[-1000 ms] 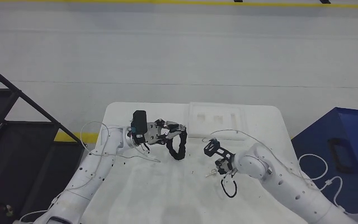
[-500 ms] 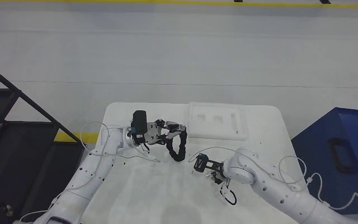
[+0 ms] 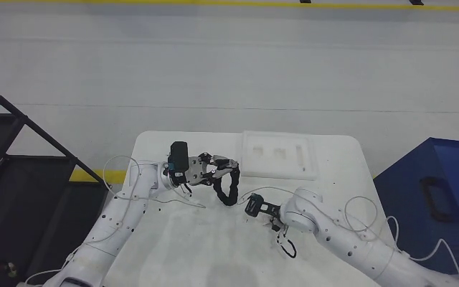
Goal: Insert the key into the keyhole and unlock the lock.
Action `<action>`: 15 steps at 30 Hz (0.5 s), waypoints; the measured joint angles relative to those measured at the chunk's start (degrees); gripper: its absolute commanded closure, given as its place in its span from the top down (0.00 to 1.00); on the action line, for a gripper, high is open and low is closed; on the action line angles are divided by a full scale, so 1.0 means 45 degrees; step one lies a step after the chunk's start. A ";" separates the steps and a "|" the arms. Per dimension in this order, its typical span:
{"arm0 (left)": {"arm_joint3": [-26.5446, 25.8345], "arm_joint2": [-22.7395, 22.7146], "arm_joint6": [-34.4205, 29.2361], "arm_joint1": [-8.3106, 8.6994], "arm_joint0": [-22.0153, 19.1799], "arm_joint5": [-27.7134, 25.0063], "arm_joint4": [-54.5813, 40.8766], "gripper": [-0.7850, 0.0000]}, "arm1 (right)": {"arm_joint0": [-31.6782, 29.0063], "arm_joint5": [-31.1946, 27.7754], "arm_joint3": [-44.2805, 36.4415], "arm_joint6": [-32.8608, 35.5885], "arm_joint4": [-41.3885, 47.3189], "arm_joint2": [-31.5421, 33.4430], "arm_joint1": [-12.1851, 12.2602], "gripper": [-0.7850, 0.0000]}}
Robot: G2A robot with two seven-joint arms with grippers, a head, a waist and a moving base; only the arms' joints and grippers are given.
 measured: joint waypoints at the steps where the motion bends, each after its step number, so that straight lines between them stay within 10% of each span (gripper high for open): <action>1: 0.0000 0.0000 0.0000 0.0000 0.0000 0.0000 0.0000 0.00 | -0.0001 0.0010 0.0012 -0.0027 -0.0001 0.0016 -0.0017 0.00; 15: 0.0000 0.0000 0.0000 0.0000 0.0000 0.0000 0.0000 0.00 | -0.0497 -0.0041 -0.0507 -0.0504 0.0308 0.1085 0.0169 0.00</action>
